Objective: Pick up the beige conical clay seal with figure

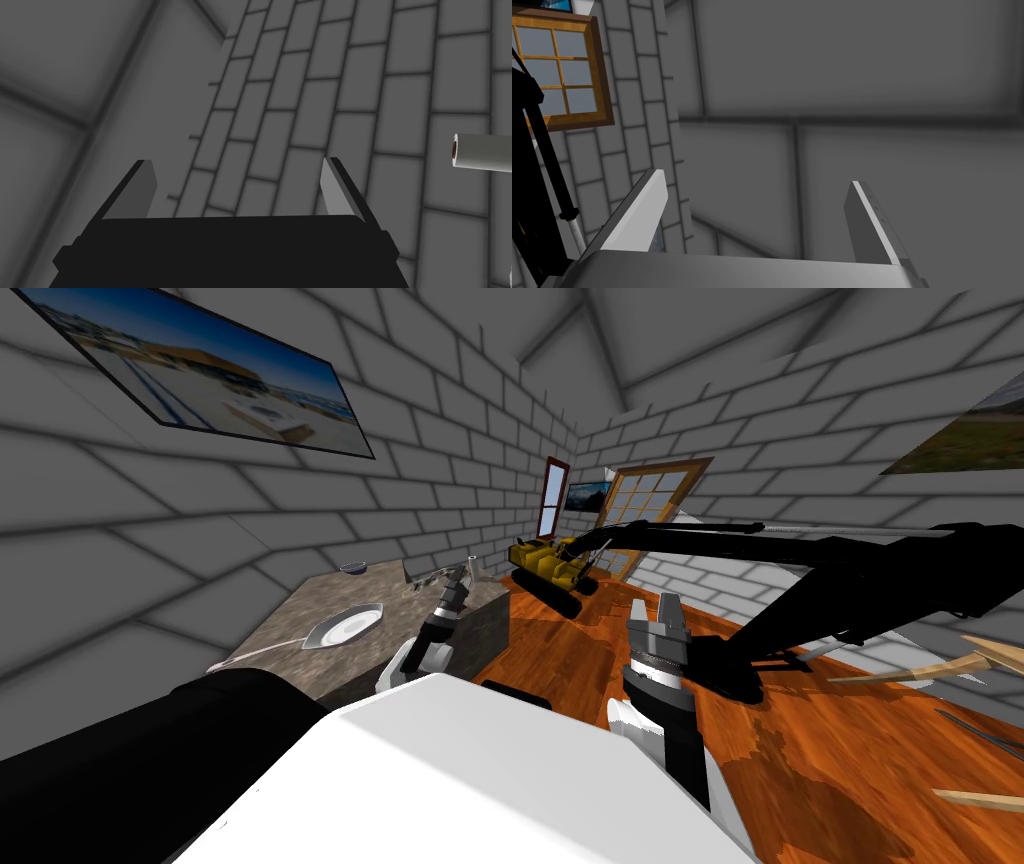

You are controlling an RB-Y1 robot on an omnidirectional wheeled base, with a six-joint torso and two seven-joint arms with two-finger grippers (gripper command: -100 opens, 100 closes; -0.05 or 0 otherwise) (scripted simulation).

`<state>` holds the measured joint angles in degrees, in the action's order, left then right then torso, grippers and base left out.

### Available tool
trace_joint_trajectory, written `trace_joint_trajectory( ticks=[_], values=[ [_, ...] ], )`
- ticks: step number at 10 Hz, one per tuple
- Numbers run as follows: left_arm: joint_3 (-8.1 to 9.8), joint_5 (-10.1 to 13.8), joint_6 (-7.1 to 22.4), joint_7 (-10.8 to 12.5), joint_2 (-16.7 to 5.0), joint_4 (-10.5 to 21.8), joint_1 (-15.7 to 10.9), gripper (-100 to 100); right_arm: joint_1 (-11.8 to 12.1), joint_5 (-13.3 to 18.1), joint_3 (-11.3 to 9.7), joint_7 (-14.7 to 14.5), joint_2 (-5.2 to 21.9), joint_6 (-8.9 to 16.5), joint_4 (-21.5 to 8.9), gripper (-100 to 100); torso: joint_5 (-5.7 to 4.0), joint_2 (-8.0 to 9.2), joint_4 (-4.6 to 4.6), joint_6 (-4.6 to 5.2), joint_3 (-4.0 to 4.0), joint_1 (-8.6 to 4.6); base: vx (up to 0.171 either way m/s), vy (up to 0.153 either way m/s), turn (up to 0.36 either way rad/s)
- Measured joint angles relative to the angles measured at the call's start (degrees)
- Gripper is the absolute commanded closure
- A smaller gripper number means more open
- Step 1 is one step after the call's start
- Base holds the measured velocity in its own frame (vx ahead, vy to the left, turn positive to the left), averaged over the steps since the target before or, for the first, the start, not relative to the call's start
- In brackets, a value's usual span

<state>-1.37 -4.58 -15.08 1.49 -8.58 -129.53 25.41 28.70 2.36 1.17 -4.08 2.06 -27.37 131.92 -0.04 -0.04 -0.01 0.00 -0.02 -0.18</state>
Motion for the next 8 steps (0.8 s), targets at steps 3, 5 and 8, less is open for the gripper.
trace_joint_trajectory(
  ticks=[3,5,8],
  values=[
    [0.73,1.2,4.1,2.4,-2.4,-0.8,-0.6,-100,0.0,0.0,0.0,0.0,0.0,0.0,0.0,0,0.02,0.01,0.0,0.0,0.01,0.05,0.005,-0.033,0.02],
    [1.0,1.9,6.8,3.9,-3.7,-1.3,-0.8,-100,0.0,0.0,0.0,0.0,0.0,0.0,0.0,0,0.01,0.02,0.0,0.0,0.01,0.04,0.002,-0.038,0.023],
    [1.5,3.1,10.9,6.2,-5.6,-1.9,-1.3,-100,0.0,0.0,0.0,0.0,0.0,0.0,0.0,0,0.01,0.01,0.0,0.0,0.01,0.04,0.006,-0.042,0.03]
  ],
)
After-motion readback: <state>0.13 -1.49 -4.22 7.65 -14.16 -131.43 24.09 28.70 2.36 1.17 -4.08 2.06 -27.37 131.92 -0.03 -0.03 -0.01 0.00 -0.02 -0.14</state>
